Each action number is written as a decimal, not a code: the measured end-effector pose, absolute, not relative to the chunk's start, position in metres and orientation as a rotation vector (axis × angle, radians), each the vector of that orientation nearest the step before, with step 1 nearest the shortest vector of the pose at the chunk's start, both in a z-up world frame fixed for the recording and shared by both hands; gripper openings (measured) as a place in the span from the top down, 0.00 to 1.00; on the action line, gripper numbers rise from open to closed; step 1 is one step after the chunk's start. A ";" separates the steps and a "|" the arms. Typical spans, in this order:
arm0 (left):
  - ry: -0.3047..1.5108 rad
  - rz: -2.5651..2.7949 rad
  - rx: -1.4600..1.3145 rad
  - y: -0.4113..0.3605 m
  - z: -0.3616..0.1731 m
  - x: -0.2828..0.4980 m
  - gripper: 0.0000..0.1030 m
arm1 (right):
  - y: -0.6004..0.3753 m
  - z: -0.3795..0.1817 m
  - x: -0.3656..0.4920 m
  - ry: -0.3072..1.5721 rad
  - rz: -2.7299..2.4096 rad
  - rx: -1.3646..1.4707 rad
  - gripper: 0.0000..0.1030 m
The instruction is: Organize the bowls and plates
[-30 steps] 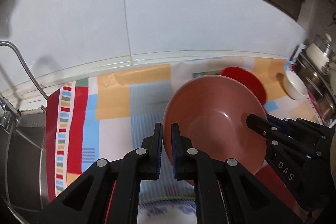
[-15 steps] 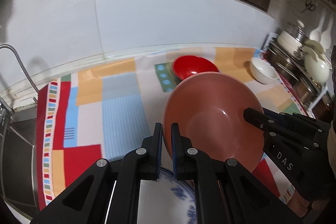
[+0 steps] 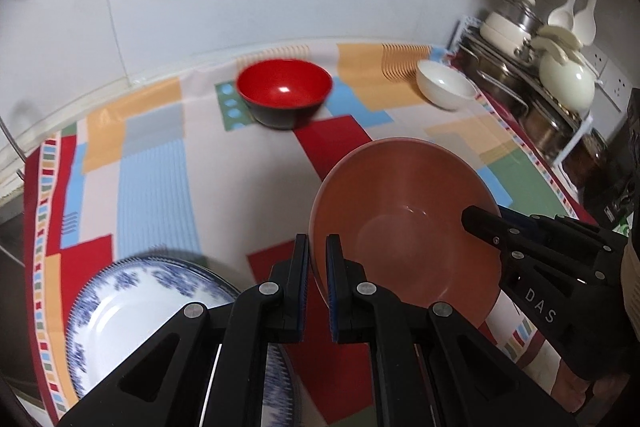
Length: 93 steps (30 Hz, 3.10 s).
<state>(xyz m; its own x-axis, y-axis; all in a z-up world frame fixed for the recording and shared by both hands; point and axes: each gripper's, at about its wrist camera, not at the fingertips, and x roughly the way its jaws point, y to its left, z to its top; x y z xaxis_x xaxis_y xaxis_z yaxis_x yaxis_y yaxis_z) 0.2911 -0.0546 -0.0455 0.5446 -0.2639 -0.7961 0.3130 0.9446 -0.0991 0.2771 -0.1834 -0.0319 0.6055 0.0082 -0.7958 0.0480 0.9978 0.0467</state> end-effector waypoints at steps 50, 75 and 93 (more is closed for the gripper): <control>0.909 -0.301 0.147 -0.116 -0.061 0.296 0.60 | -0.260 -0.070 0.264 0.988 -0.054 0.143 0.72; 0.754 -0.421 0.235 -0.191 0.005 0.384 0.57 | -0.338 -0.002 0.324 0.778 -0.191 0.134 0.68; 0.769 -0.495 0.298 -0.262 -0.012 0.470 0.57 | -0.398 -0.007 0.390 0.739 -0.284 0.201 0.68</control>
<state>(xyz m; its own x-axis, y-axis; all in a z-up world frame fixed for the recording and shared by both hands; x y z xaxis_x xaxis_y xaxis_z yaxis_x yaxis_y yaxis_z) 0.4700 -0.2620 -0.0125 0.6131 -0.3164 -0.7239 0.5282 0.8455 0.0778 0.3903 -0.3984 -0.0073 0.7039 -0.1832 -0.6863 0.3237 0.9427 0.0804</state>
